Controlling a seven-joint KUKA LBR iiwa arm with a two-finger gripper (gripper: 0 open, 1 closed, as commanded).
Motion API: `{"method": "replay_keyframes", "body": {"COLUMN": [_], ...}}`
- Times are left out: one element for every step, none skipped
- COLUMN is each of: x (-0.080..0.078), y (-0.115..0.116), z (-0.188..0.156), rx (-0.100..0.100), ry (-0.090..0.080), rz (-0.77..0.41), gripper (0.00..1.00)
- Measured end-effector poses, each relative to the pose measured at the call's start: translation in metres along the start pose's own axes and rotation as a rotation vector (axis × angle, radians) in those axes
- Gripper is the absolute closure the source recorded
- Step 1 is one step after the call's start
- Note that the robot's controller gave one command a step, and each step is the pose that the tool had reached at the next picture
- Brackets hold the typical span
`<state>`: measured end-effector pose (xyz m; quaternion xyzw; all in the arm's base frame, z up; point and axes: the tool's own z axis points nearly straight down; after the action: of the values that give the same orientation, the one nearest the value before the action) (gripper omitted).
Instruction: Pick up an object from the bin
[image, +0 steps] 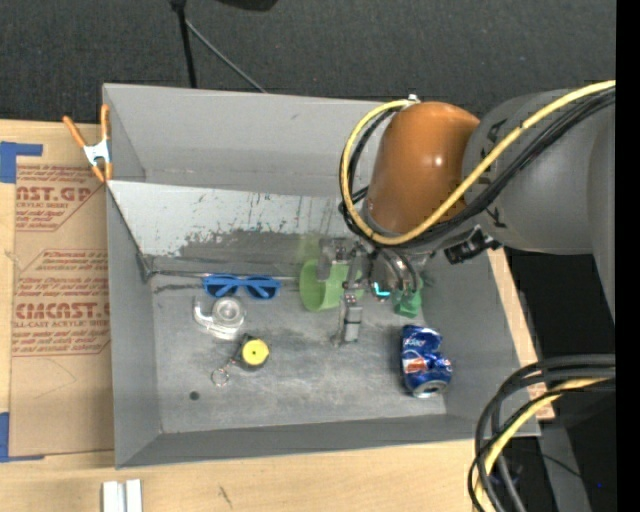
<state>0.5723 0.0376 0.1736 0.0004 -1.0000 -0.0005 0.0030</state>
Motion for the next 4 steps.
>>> {"method": "replay_keyframes", "body": {"x": [0.030,0.053,0.063,0.060], "y": [-0.072,-0.132,-0.192,-0.186], "z": [0.078,0.083,0.066,0.064], "rx": [0.003,0.003,0.001,-0.006], "ry": [0.002,-0.004,-0.009,-0.018], "rz": [-0.022,-0.194,-0.415,-0.419], "gripper": [0.00,0.00,0.00,1.00]}}
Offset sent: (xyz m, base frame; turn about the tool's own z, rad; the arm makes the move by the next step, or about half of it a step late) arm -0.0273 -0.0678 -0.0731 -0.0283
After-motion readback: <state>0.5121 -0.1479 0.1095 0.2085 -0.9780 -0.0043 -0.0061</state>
